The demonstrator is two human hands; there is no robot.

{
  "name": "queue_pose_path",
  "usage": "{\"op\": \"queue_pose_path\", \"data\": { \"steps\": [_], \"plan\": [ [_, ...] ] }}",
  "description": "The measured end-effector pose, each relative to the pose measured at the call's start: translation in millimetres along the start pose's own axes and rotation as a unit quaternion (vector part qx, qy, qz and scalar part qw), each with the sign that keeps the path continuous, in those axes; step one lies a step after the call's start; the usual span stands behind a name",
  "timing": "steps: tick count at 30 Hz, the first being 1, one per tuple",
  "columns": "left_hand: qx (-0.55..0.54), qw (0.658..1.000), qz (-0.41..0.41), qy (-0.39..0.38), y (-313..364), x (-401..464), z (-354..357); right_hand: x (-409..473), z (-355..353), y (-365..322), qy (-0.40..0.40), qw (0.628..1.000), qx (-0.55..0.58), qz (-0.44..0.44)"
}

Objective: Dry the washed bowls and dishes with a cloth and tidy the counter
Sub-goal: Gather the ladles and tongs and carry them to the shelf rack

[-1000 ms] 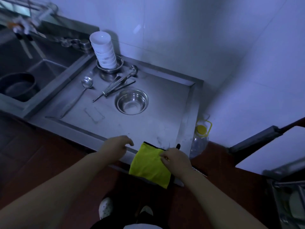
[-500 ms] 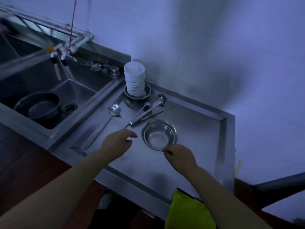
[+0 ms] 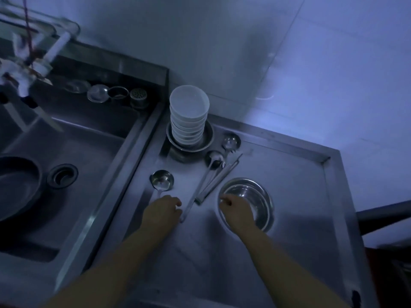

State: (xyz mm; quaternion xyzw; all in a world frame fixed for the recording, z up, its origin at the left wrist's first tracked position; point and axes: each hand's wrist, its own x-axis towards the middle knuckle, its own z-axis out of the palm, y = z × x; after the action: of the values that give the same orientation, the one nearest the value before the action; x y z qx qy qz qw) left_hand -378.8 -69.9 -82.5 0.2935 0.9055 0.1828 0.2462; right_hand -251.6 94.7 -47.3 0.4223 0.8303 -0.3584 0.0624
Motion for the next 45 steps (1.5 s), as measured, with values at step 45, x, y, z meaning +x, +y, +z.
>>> {"op": "queue_pose_path", "data": {
  "steps": [45],
  "plan": [
    [0.059, 0.995, -0.042, 0.072, 127.7, 157.8, 80.3, 97.7, -4.9, 62.1, 0.034, 0.913, 0.397, 0.085]
  ]
}}
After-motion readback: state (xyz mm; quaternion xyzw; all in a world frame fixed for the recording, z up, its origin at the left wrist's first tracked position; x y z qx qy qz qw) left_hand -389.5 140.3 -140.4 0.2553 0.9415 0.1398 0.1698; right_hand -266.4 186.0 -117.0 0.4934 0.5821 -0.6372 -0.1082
